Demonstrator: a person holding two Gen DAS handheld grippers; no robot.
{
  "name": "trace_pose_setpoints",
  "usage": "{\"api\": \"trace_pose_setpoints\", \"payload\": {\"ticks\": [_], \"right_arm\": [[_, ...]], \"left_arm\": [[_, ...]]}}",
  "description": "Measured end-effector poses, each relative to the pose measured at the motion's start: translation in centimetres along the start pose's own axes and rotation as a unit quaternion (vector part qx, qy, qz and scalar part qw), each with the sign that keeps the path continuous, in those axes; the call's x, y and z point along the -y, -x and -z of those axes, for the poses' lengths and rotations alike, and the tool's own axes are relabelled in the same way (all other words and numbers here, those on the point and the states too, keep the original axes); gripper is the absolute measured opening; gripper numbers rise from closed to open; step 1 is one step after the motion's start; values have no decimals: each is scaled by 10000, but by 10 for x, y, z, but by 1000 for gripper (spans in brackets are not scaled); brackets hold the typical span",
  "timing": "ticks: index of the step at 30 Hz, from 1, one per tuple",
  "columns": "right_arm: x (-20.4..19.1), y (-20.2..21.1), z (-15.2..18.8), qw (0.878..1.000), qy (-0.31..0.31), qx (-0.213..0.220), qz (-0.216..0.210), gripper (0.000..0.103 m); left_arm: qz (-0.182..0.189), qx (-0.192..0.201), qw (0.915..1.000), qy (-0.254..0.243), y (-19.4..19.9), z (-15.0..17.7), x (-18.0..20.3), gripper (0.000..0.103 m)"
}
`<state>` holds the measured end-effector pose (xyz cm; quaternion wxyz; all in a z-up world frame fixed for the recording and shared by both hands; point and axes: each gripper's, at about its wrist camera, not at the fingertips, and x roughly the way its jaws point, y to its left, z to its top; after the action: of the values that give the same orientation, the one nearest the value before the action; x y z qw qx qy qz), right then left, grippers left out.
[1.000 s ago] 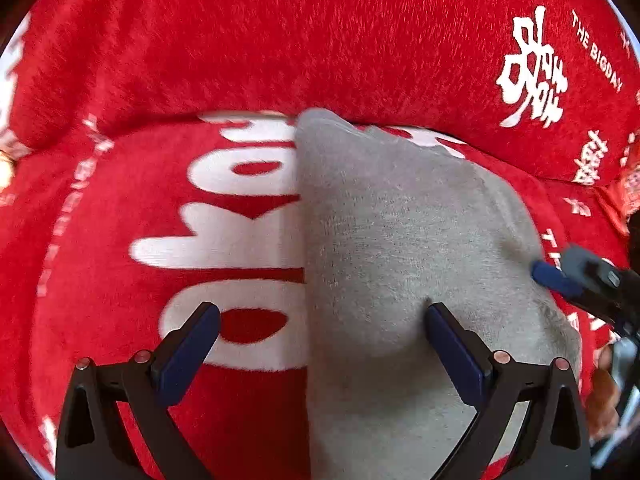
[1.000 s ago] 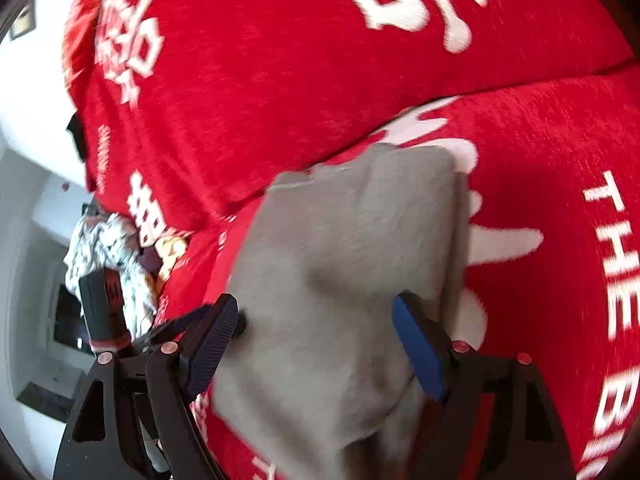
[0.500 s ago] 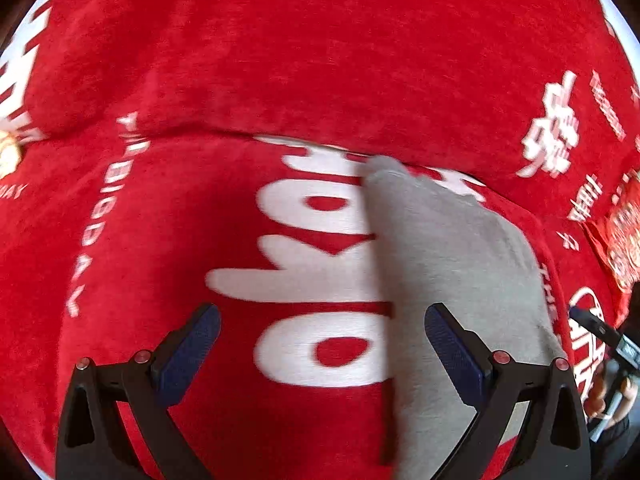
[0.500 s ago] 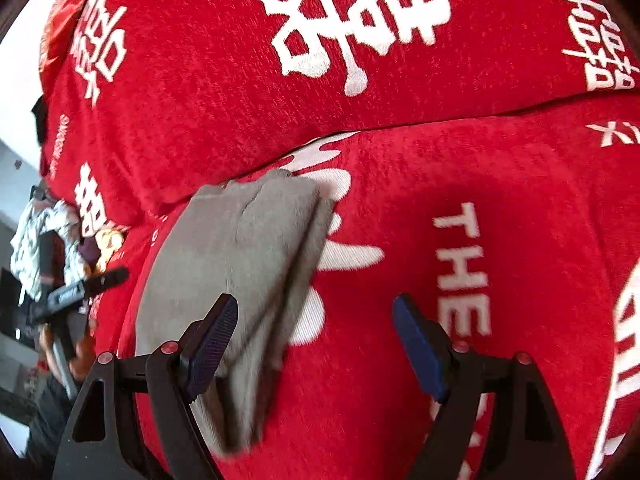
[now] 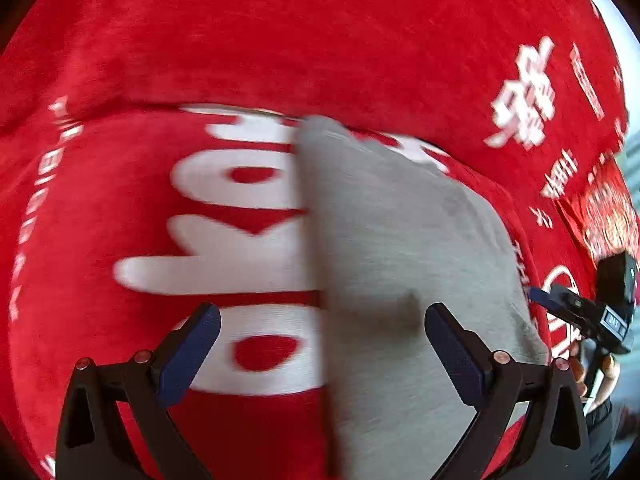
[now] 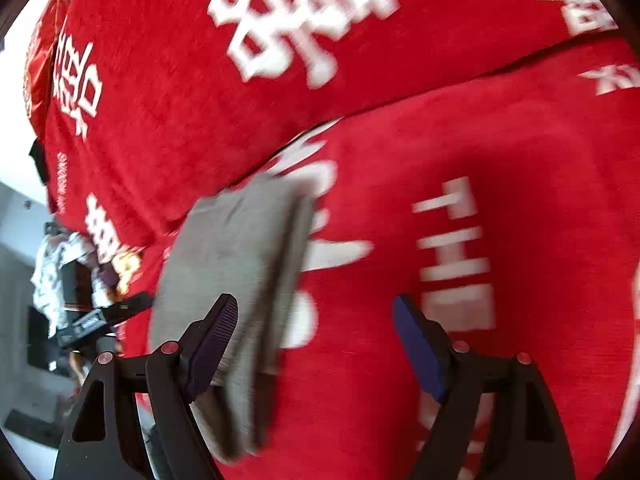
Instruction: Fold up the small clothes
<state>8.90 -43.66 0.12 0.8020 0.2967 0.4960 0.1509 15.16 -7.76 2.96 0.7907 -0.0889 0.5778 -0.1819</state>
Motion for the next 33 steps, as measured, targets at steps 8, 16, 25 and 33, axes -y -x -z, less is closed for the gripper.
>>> {"api": "trace_pose_setpoints", "payload": {"ticks": [8,16,25,33], "right_arm": [[-36,-63,2,9968,193,-619,-470,82],[-57,-82,4,9970,599,-424,-247,56],[-87,-66,9,9933,1105,-163,282,35],[-116,-55,12,9889,1370,-148,550,34]], "left_arm": [[155,-337,9992,-152,-32,-3,23,102],[408,-306,9986,-114,-46,-6,27,74],[126,-66,9991,-396,-24,-2,41,49],[42,-148,9993,-349,-13,2,37,47]]}}
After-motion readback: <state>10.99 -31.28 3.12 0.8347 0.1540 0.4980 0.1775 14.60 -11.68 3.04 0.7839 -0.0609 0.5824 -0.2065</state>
